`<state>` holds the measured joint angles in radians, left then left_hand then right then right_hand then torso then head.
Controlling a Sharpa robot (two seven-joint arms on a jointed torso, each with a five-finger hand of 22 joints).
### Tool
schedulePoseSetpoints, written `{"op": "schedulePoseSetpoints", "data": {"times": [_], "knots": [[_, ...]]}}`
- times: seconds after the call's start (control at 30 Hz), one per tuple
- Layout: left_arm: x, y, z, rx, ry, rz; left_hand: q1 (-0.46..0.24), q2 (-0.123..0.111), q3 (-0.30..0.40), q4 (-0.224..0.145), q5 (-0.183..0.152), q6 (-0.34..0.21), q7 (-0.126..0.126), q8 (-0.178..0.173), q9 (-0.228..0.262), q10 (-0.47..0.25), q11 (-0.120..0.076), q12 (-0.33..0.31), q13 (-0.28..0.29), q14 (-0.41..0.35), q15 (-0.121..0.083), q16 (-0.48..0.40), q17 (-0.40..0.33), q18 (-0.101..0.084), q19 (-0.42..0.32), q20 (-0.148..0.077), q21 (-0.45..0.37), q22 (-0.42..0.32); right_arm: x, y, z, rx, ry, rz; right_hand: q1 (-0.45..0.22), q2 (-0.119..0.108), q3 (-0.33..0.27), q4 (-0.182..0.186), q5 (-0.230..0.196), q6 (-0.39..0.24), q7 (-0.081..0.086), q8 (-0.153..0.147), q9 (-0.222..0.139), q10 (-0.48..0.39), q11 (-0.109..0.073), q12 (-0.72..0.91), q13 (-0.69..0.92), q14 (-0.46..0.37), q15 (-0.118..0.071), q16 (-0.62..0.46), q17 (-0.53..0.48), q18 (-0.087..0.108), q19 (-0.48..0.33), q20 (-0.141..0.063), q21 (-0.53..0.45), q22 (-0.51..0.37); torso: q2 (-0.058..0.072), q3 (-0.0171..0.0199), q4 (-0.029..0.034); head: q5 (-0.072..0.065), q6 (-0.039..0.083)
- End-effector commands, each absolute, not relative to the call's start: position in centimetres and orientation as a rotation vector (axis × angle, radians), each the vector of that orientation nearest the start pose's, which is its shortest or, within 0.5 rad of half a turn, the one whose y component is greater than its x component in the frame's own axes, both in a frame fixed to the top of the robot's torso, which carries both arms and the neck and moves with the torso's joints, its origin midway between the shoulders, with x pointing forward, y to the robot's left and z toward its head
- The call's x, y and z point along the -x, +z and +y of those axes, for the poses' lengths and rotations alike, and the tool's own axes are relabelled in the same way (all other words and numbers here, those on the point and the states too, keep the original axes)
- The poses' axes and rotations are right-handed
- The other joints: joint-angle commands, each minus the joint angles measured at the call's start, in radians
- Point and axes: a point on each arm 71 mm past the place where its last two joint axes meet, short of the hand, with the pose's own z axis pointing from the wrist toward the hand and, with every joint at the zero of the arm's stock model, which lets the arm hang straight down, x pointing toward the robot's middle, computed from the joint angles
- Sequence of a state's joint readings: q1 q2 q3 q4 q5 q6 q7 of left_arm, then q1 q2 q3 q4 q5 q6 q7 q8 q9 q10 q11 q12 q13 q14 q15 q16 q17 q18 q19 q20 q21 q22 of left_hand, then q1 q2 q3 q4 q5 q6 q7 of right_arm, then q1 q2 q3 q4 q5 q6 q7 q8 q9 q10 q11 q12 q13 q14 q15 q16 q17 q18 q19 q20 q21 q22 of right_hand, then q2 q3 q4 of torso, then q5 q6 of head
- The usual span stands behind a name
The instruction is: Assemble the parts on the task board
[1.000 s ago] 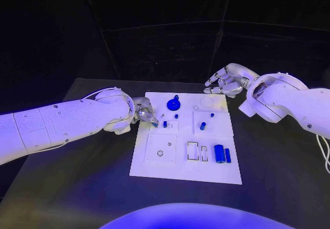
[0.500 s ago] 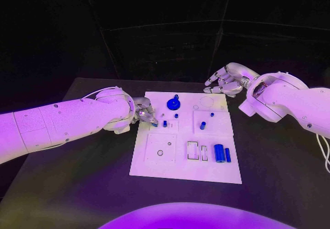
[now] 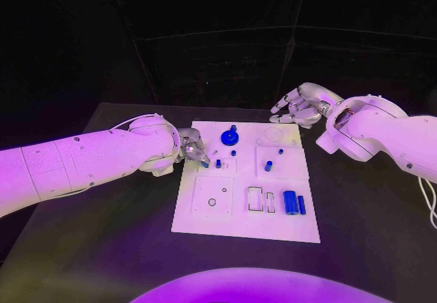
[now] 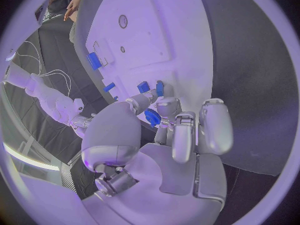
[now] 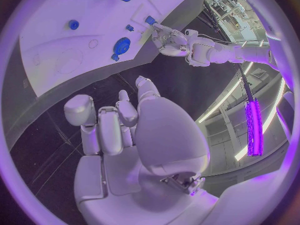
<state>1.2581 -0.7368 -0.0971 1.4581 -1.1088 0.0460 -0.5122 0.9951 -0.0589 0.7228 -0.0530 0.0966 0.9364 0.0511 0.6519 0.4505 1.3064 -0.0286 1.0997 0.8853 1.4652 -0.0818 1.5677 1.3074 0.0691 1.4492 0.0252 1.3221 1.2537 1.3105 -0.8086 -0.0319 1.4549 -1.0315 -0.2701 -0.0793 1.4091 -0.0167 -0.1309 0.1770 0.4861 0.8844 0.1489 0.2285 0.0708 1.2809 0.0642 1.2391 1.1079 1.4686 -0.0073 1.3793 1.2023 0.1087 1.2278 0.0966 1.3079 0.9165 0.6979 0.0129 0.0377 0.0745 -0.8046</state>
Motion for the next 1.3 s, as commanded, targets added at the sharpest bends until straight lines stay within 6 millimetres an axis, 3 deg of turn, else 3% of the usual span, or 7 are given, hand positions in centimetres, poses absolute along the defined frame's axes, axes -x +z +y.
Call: {"op": "schedulePoseSetpoints", "data": {"times": [0.03,0.23,0.73,0.97,1.07,1.2,1.3], "knots": [[-49.1,-22.2,18.2,0.135,-0.394,2.271,-0.024,-0.004,0.011,-0.025,0.001,0.003,-0.011,0.000,-0.006,0.006,-0.004,0.001,-0.001,0.106,-0.007,0.003,0.263,0.004,0.007,-0.003,-0.002,-0.002,-51.8,-13.6,-20.5,-0.197,0.841,1.700,0.010,-0.001,0.004,0.002,0.004,-0.009,0.001,0.005,-0.001,-0.005,-0.003,0.004,-0.001,0.029,-0.008,-0.006,0.000,0.015,-0.002,-0.002,-0.006,-0.001,0.000,-0.0001,-0.0010,0.001,0.001],[-49.2,-22.3,18.2,0.132,-0.385,2.281,-0.055,-0.008,-0.074,0.019,-0.001,0.018,-0.017,-0.003,-0.022,0.010,-0.008,0.010,0.006,0.106,-0.011,0.003,0.263,0.005,0.006,-0.007,-0.008,-0.005,-51.8,-13.6,-20.7,-0.197,0.839,1.703,0.011,-0.001,0.005,0.003,0.005,-0.009,0.001,0.006,-0.001,-0.006,-0.003,0.004,-0.002,0.028,-0.008,-0.007,-0.002,0.015,-0.003,-0.003,-0.007,-0.003,0.000,0.0003,0.0001,-0.001,-0.001],[-49.5,-22.3,18.4,0.153,-0.362,2.274,-0.056,-0.005,-0.173,0.051,-0.002,0.036,-0.019,-0.009,-0.044,0.014,-0.010,0.020,0.015,0.106,-0.013,0.003,0.263,0.005,0.006,-0.009,-0.012,-0.006,-51.8,-13.6,-20.6,-0.195,0.846,1.714,0.011,-0.001,0.005,0.003,0.005,-0.009,0.001,0.006,-0.001,-0.006,-0.003,0.004,-0.002,0.028,-0.008,-0.007,-0.002,0.015,-0.003,-0.003,-0.007,-0.003,0.001,-0.0004,-0.0001,-0.006,-0.002],[-49.7,-22.3,18.6,0.169,-0.360,2.259,-0.084,-0.024,-0.308,0.100,-0.008,0.050,-0.017,-0.014,-0.062,0.017,-0.008,0.026,0.019,0.106,-0.012,0.003,0.263,0.005,0.007,-0.009,-0.015,-0.005,-51.8,-13.6,-20.6,-0.195,0.847,1.713,0.010,-0.001,0.005,0.004,0.008,-0.009,0.001,0.006,-0.001,-0.008,-0.003,0.002,-0.004,0.028,-0.008,-0.009,-0.003,0.015,-0.004,-0.003,-0.008,-0.004,0.000,-0.0013,0.0015,-0.008,-0.003],[-49.7,-22.2,18.7,0.179,-0.369,2.244,-0.109,-0.041,-0.386,0.135,-0.047,0.055,-0.019,-0.016,-0.069,0.018,-0.010,0.029,0.022,0.106,-0.013,0.003,0.263,0.006,0.007,-0.010,-0.016,-0.006,-51.8,-13.7,-20.5,-0.194,0.848,1.713,0.010,-0.001,0.005,0.004,0.008,-0.009,0.001,0.006,-0.001,-0.008,-0.003,0.002,-0.004,0.028,-0.008,-0.009,-0.003,0.015,-0.004,-0.003,-0.008,-0.004,0.000,-0.0018,0.0015,-0.007,0.000],[-49.6,-21.9,19.1,0.201,-0.389,2.215,-0.124,-0.059,-0.474,0.180,-0.051,0.058,-0.023,-0.020,-0.075,0.019,-0.015,0.030,0.024,0.106,-0.018,0.003,0.263,0.006,0.007,-0.015,-0.018,-0.005,-51.8,-13.7,-20.5,-0.193,0.849,1.713,0.010,-0.001,0.005,0.004,0.008,-0.009,0.001,0.006,-0.001,-0.008,-0.003,0.002,-0.004,0.028,-0.008,-0.009,-0.003,0.015,-0.004,-0.003,-0.008,-0.004,-0.001,-0.0012,0.0011,-0.008,0.000],[-49.7,-21.5,19.4,0.261,-0.437,2.179,-0.121,-0.059,-0.510,0.207,-0.050,0.051,-0.022,-0.025,-0.079,0.005,-0.013,0.011,0.000,0.106,-0.018,0.003,0.263,0.011,-0.002,-0.017,-0.038,-0.028,-51.9,-13.7,-20.5,-0.193,0.848,1.713,0.010,-0.001,0.005,0.004,0.008,-0.009,0.001,0.006,-0.001,-0.008,-0.003,0.002,-0.004,0.028,-0.008,-0.009,-0.003,0.015,-0.004,-0.003,-0.008,-0.004,-0.001,-0.0006,0.0010,-0.008,0.002]]}}
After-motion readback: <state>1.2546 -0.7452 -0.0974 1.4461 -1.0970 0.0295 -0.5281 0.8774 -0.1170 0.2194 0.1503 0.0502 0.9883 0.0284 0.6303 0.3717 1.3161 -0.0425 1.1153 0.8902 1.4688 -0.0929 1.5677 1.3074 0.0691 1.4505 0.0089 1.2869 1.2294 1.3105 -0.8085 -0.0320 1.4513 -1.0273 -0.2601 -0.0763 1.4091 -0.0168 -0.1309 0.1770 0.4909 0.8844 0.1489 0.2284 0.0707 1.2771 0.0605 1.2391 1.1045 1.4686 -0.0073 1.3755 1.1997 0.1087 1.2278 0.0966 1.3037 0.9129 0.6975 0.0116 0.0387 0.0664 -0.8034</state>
